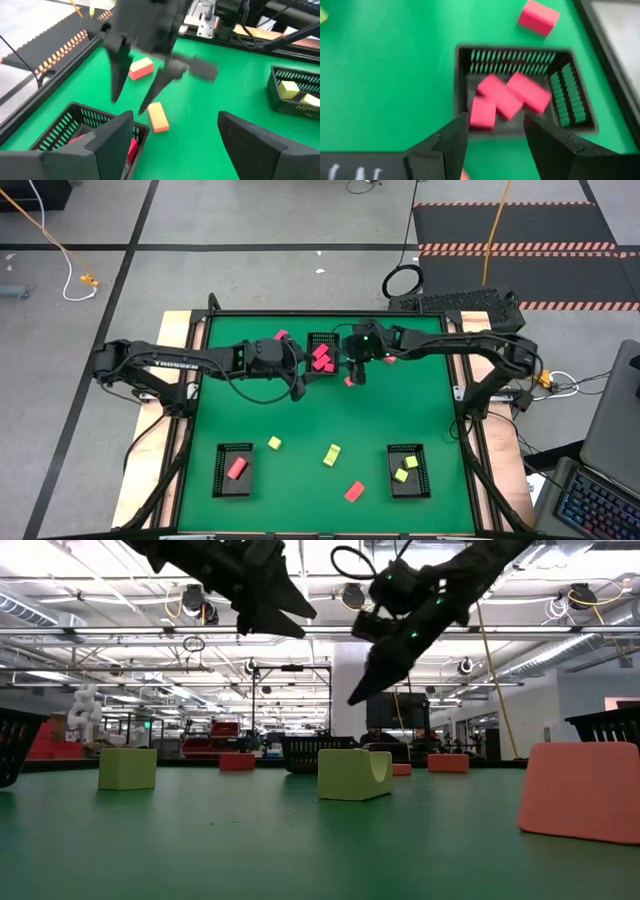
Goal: Sort & place blocks by color
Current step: Put the orange block into the bottom left black bin
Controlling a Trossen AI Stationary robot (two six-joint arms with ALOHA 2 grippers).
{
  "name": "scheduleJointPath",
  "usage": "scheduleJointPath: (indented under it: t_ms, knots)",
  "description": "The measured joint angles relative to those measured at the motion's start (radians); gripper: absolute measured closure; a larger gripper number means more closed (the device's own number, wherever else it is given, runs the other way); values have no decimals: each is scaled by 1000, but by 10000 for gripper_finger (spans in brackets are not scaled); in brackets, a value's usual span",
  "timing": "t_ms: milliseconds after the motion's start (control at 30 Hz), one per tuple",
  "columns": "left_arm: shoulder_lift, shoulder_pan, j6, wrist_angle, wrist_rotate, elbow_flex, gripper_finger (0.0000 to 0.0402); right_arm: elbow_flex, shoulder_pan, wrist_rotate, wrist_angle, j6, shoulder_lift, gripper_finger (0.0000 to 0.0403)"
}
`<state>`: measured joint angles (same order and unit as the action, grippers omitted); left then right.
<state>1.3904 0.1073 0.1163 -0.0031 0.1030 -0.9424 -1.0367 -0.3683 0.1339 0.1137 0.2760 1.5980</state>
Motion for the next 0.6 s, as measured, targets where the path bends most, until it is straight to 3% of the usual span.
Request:
scheduleJointPath:
  t_ms: [133, 367, 600]
  knots:
    - [-2, -20, 15, 10, 20, 0, 112, 42, 16, -1, 140, 18, -69, 215]
    - [-2, -57, -10, 52, 11, 0, 112, 168, 16, 1, 153, 103, -85, 214]
    - [-2, -50, -22, 171, -161, 0, 112, 179, 14, 1, 71, 130, -44, 163]
